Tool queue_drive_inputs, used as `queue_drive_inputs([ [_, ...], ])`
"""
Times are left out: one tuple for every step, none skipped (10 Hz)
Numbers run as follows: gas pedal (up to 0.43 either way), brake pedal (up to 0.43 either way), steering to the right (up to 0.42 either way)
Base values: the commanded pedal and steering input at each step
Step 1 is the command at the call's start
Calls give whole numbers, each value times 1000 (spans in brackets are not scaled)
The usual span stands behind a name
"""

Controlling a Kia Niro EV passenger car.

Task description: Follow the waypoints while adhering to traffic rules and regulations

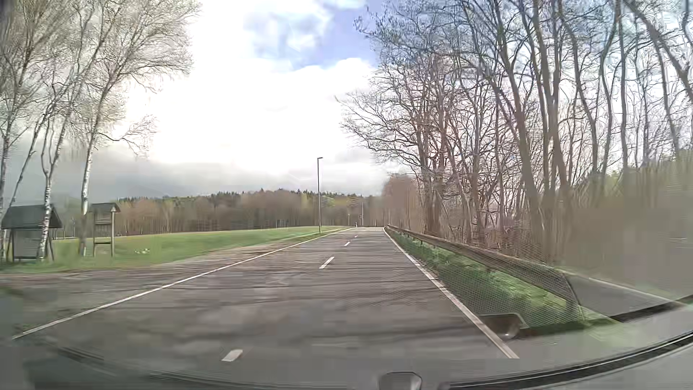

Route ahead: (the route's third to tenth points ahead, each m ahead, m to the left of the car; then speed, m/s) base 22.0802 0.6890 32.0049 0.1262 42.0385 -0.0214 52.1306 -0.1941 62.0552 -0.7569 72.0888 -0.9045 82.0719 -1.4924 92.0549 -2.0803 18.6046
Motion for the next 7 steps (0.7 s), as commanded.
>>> queue_drive_inputs([
  [87,6,3],
  [87,0,3],
  [87,0,3],
  [87,0,3],
  [87,6,2],
  [87,0,2],
  [87,0,2],
])
